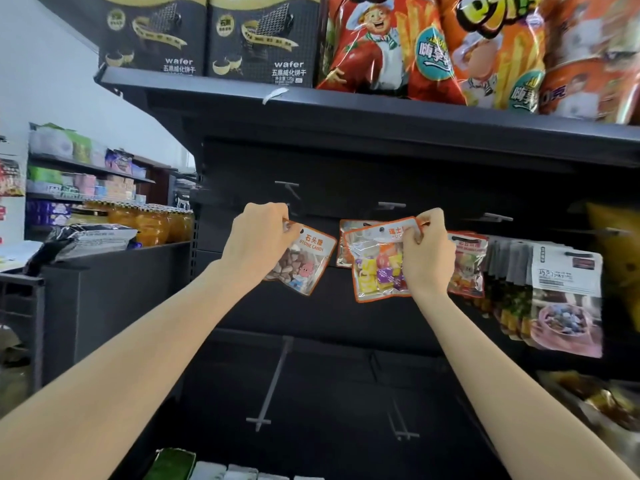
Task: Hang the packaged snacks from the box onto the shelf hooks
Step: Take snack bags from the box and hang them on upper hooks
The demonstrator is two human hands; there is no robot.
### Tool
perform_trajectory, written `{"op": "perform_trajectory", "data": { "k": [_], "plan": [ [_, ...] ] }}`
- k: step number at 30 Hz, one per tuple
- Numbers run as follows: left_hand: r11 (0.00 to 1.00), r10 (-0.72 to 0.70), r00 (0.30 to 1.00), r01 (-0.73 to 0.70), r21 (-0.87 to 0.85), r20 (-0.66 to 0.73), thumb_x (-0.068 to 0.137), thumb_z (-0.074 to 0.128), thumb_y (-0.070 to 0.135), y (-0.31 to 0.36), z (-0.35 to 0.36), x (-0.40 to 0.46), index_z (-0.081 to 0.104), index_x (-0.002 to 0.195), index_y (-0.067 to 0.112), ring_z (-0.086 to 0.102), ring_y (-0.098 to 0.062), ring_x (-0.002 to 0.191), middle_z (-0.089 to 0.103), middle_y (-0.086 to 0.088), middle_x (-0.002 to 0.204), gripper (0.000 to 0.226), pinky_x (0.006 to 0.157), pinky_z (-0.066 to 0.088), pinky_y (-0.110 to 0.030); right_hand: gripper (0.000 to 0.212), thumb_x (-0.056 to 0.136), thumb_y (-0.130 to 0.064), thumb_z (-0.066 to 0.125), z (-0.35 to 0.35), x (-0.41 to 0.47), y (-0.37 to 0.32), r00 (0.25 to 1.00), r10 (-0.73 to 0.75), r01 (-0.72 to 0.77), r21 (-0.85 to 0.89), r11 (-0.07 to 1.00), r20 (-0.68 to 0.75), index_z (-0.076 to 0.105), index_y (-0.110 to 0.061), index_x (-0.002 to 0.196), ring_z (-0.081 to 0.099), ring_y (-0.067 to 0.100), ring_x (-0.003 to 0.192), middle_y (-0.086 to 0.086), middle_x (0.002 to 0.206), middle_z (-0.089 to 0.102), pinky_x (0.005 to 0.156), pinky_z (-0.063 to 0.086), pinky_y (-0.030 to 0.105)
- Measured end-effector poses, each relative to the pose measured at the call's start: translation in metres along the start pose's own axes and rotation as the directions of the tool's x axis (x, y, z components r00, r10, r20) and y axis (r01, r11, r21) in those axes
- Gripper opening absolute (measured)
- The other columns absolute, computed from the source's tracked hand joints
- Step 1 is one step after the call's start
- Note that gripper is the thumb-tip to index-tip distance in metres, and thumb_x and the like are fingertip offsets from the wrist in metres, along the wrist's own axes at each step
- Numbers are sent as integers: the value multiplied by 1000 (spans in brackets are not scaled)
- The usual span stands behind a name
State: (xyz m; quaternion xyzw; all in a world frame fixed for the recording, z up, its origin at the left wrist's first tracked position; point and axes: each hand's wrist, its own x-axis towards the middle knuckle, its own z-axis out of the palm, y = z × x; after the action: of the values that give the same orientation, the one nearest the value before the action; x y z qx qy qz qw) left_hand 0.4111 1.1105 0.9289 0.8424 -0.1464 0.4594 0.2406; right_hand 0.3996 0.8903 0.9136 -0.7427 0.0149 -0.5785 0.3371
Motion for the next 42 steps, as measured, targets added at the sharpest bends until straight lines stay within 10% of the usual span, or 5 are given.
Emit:
{"op": "perform_trajectory", "data": {
  "k": [8,29,33,38,42],
  "plan": [
    [999,8,1000,-8,-44,5,91,57,33,4,7,8,63,89,9,54,-16,74,63,-6,82,25,65,49,-30,21,94,0,47,16,2,10,985,-155,162,-88,983,82,42,-10,112,55,18,73,4,86,54,58,45,28],
    [988,-53,996,61,-138,66,88,60,36,-18,18,14,58,76,16,62,-17,76,63,-2,78,23,64,45,-24,38,97,-15,46,103,54,48,853,247,-34,-423,905,460,47,-7,133,24,37,132,21,148,18,110,24,33],
    [974,-71,996,81,-209,57,89,60,33,-29,16,7,62,76,12,62,-9,67,68,-3,69,24,64,43,-13,27,93,-11,49,90,7,34,887,141,-1,-304,953,441,54,-1,117,28,40,128,29,135,36,106,26,41],
    [963,-84,996,85,-257,14,91,59,32,-33,11,10,62,75,12,57,1,53,67,0,62,26,56,36,3,29,102,-32,37,69,-32,-24,837,-43,-259,465,846,545,62,-18,102,65,12,94,0,99,68,80,53,26],
    [956,-100,994,82,-283,-48,91,59,33,-32,9,20,65,81,9,64,-6,61,69,-2,69,27,56,42,-4,33,96,-21,53,69,-29,-50,884,-229,-27,534,845,407,46,-25,127,64,6,93,-6,101,64,76,55,21]
  ]
}}
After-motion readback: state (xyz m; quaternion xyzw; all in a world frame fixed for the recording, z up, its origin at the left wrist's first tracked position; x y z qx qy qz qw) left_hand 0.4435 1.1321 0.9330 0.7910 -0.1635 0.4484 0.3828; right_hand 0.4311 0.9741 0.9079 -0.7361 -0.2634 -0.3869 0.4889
